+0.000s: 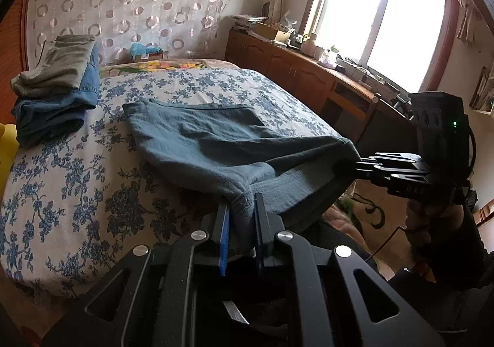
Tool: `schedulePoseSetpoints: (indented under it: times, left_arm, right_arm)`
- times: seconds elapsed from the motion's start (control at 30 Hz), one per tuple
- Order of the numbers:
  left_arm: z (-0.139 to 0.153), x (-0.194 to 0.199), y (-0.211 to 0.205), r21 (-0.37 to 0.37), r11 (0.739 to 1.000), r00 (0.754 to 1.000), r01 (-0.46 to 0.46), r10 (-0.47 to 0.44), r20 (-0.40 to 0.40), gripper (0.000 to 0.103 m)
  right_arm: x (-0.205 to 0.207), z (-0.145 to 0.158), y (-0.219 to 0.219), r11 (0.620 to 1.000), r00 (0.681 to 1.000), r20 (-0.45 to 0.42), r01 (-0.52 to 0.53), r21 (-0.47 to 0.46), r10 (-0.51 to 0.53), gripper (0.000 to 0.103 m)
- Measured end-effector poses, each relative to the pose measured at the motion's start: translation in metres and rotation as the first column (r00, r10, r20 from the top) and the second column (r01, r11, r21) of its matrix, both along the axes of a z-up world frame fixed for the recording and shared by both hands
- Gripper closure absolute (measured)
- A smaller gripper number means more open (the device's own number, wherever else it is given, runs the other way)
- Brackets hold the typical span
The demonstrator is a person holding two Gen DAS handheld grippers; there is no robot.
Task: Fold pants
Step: 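Lay the hem over onto the waistband and open both grippers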
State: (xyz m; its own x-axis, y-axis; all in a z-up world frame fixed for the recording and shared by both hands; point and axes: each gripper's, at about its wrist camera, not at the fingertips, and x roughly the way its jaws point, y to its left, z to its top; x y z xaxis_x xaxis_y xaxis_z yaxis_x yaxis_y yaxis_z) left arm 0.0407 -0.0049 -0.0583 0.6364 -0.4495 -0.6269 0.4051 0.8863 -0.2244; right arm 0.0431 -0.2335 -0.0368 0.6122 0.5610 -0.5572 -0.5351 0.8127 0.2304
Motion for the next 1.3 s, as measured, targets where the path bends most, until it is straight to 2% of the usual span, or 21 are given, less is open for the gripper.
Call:
schedulePoseSetpoints:
  times: [0.47,0.6,0.77,0.97,1.07,1.17,1.2,1.23,1.3]
  left_arm:
    - [0.025,0.054,0.009,0.009,0.996,0.992,-0.085,0.083,0.097,0.089]
    - [0.021,0.077,0.006,0.025,0.994,0.989,-0.104,0.1,0.113,0.089]
    - [0.009,0.097,0.005,0.046,0.991,0.988,-0.123,0.118,0.102,0.089]
    - [0.003,0.104,0.006,0.053,0.989,0.987,-0.138,0.133,0.091,0.089]
    - [0.001,0.105,0.008,0.058,0.985,0.983,-0.162,0.156,0.096,0.08]
    - [0.002,0.103,0.011,0.057,0.981,0.977,-0.186,0.179,0.119,0.065]
    - [0.002,0.102,0.013,0.051,0.981,0.976,-0.185,0.177,0.124,0.055]
    - [0.003,0.1,0.015,0.043,0.982,0.975,-0.185,0.178,0.131,0.052]
    - [0.003,0.098,0.018,0.046,0.981,0.974,-0.189,0.181,0.133,0.047]
  right_arm:
    - [0.038,0.019,0.018,1.0,0.995,0.099,0.011,0.009,-0.012,0.094]
    - [0.053,0.015,0.027,0.999,0.991,0.128,0.029,-0.016,-0.027,0.094]
    - [0.078,0.001,0.035,0.998,0.993,0.109,0.056,-0.022,-0.053,0.094]
    - [0.1,-0.007,0.049,0.997,0.995,0.072,0.066,-0.027,-0.064,0.094]
    - [0.109,-0.007,0.053,0.997,0.995,0.064,0.073,-0.037,-0.07,0.094]
    - [0.113,-0.006,0.054,0.996,0.996,0.058,0.077,-0.046,-0.075,0.094]
    - [0.115,-0.006,0.055,0.996,0.996,0.056,0.077,-0.052,-0.074,0.094]
    - [0.117,-0.006,0.056,0.995,0.996,0.055,0.078,-0.061,-0.075,0.094]
    - [0.118,-0.006,0.057,0.993,0.995,0.062,0.088,-0.082,-0.083,0.086]
